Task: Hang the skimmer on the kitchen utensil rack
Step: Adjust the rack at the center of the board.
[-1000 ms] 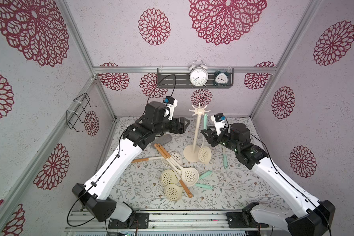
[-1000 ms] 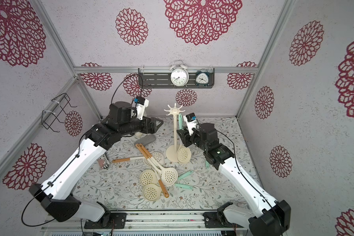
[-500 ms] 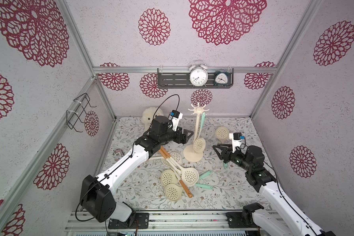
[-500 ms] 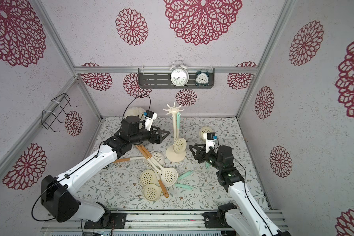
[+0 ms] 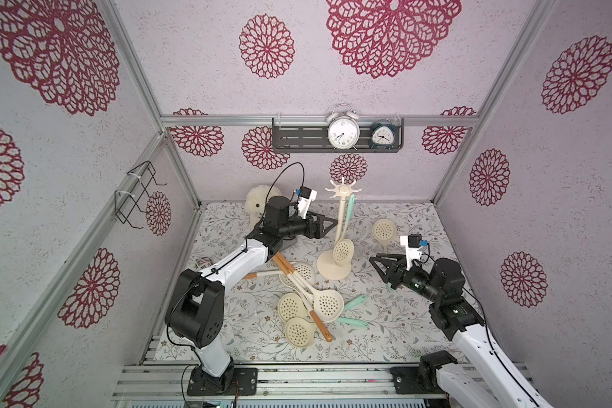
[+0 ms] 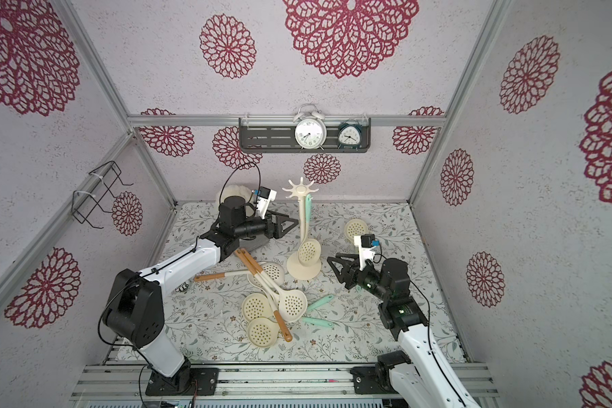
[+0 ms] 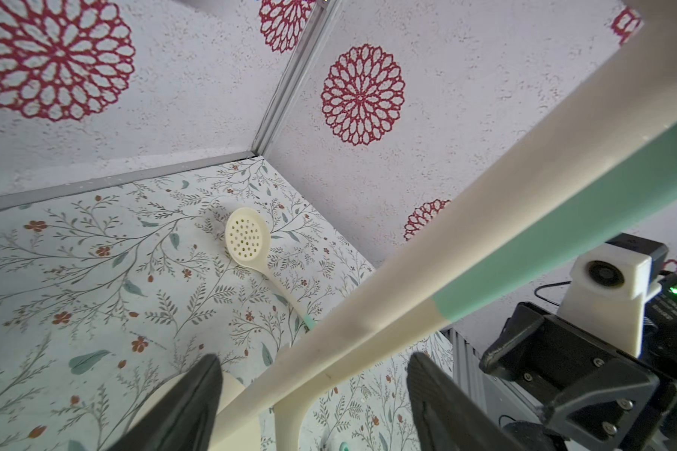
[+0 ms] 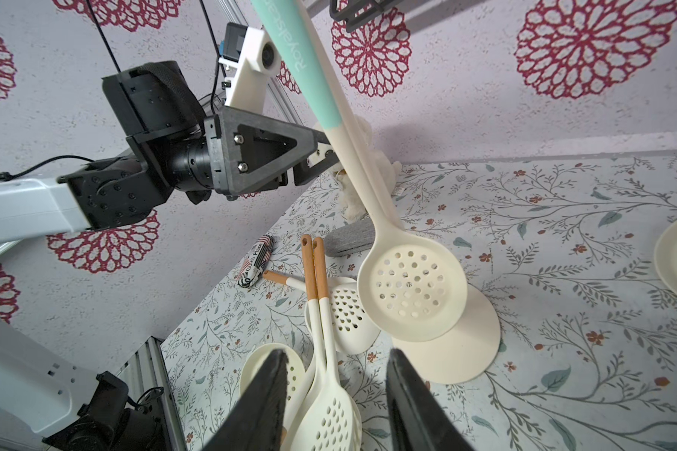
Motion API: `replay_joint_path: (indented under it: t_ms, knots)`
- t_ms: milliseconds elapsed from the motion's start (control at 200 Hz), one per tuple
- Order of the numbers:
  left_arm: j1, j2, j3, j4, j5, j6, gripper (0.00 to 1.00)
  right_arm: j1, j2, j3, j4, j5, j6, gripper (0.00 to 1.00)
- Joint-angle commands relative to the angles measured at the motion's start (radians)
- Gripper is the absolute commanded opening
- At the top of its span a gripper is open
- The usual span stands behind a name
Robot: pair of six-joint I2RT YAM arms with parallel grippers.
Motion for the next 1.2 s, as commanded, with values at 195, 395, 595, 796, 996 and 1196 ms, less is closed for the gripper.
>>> replay_joint_path:
  t_ms: [195, 395, 595, 796, 996, 1196]
  knots:
    - [-0.003, 0.099, 0.039, 0.140, 0.121, -0.053, 0.65, -0.017, -0.025, 0.012, -0.022, -0.029, 0.003, 0.43]
    - [-0.011, 0.159, 0.080, 0.147, 0.151, -0.061, 0.63, -0.020, -0.034, 0.007, -0.035, -0.027, -0.001, 0.42]
    - [-0.023, 0.211, 0.112, 0.160, 0.170, -0.076, 0.58, -0.024, -0.033, 0.006, -0.042, -0.030, -0.005, 0.42]
    - [-0.036, 0.217, 0.124, 0.158, 0.172, -0.075, 0.50, -0.025, -0.035, -0.003, -0.044, -0.031, -0.006, 0.41]
    - [-0.039, 0.217, 0.131, 0.155, 0.168, -0.076, 0.40, -0.030, -0.036, -0.015, -0.041, -0.033, -0.008, 0.41]
    - [-0.051, 0.190, 0.137, 0.079, 0.116, -0.025, 0.34, -0.032, -0.045, -0.028, -0.036, -0.032, -0.005, 0.41]
